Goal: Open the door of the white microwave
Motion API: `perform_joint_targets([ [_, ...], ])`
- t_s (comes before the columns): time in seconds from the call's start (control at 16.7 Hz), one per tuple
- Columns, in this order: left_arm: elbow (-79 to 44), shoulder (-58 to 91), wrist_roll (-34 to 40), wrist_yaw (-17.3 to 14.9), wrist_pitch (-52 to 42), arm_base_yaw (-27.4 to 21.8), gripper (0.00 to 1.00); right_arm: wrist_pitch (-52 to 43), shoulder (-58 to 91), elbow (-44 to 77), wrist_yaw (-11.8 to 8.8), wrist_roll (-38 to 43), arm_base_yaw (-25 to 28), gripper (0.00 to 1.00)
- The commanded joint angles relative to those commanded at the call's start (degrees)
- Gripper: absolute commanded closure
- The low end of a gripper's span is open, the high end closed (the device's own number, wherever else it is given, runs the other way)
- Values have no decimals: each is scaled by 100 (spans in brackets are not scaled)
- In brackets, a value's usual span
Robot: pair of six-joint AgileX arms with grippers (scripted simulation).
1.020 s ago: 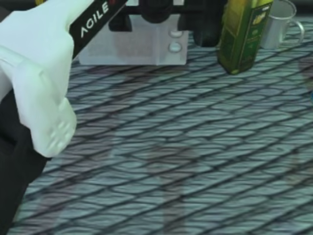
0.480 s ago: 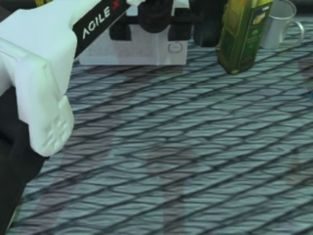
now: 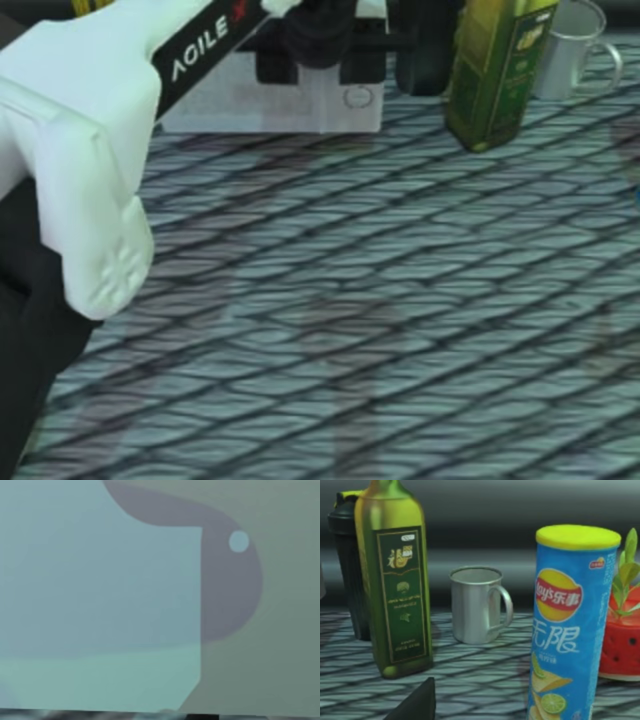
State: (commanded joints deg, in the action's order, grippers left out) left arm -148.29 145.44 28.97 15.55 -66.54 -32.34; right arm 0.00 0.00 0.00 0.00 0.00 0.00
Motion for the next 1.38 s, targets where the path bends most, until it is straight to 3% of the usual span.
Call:
perform_joint_targets([
  [0.18,0,0,0,0,0,0,98,0,0,0,0,0,0,0],
  [0.24,0,0,0,0,0,0,100,0,0,0,0,0,0,0],
  [0.66,0,0,0,0,0,0,100,0,0,0,0,0,0,0],
  [1.38,1900,-1047,156,87,809,-163,100,0,0,0,0,0,0,0],
])
